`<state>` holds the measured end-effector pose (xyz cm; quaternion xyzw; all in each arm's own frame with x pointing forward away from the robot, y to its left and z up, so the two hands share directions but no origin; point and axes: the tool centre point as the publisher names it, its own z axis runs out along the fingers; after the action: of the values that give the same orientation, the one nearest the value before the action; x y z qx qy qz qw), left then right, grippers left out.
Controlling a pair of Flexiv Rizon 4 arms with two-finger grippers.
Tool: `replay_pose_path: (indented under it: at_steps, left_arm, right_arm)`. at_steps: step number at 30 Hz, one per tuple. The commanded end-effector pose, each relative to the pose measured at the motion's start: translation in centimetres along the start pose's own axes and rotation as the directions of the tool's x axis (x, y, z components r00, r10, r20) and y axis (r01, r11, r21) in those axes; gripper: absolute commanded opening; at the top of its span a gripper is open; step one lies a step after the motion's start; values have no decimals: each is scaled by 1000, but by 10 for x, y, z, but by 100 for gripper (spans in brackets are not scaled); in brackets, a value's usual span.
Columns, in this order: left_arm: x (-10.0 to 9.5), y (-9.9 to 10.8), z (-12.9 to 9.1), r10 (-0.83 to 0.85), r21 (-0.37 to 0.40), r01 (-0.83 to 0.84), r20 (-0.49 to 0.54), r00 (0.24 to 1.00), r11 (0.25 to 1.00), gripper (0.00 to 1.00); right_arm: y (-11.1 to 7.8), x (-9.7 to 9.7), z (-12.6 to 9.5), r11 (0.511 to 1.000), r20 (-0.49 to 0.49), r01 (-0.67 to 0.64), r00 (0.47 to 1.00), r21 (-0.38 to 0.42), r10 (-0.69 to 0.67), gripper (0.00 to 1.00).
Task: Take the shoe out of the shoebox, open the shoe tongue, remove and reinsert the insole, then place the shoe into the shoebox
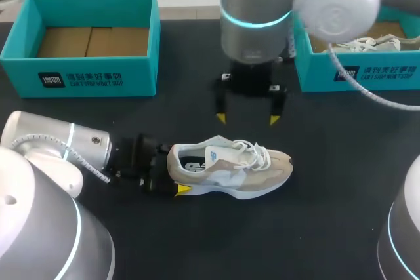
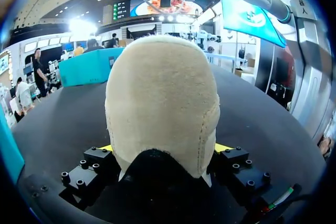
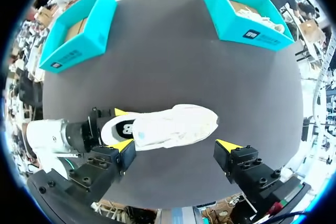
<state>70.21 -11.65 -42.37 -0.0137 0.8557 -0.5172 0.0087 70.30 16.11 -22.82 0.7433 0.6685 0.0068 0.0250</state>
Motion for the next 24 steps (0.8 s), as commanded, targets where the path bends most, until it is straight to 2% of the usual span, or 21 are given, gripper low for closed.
replay_pose_path:
  at_steps: [1, 14, 15, 18, 20, 24]
  left_arm:
    - [-1, 1, 3, 0, -6, 0, -3, 1000, 1000, 0]
    - [-1, 1, 3, 0, -6, 0, -3, 1000, 1000, 0]
    - [-1, 1, 3, 0, -6, 0, -3, 1000, 1000, 0]
    - [-1, 1, 3, 0, -6, 0, -3, 1000, 1000, 0]
    - [-1, 1, 3, 0, -6, 0, -3, 1000, 1000, 0]
    - [-1, 1, 3, 0, -6, 0, -3, 1000, 1000, 0]
  right_arm:
    - [1, 9, 1, 1000, 17, 1, 1000, 3, -1, 100]
    - [1, 9, 1, 1000, 17, 1, 1000, 3, -1, 100]
    - [-1, 17, 4, 1000, 13, 7, 1000, 6, -7, 100]
    - [-9, 42, 13, 999, 113, 27, 993, 27, -30, 100]
    - [-13, 51, 20, 999, 117, 33, 993, 2, -33, 100]
    - [-22, 61, 36, 1000, 120, -16, 993, 13, 14, 100]
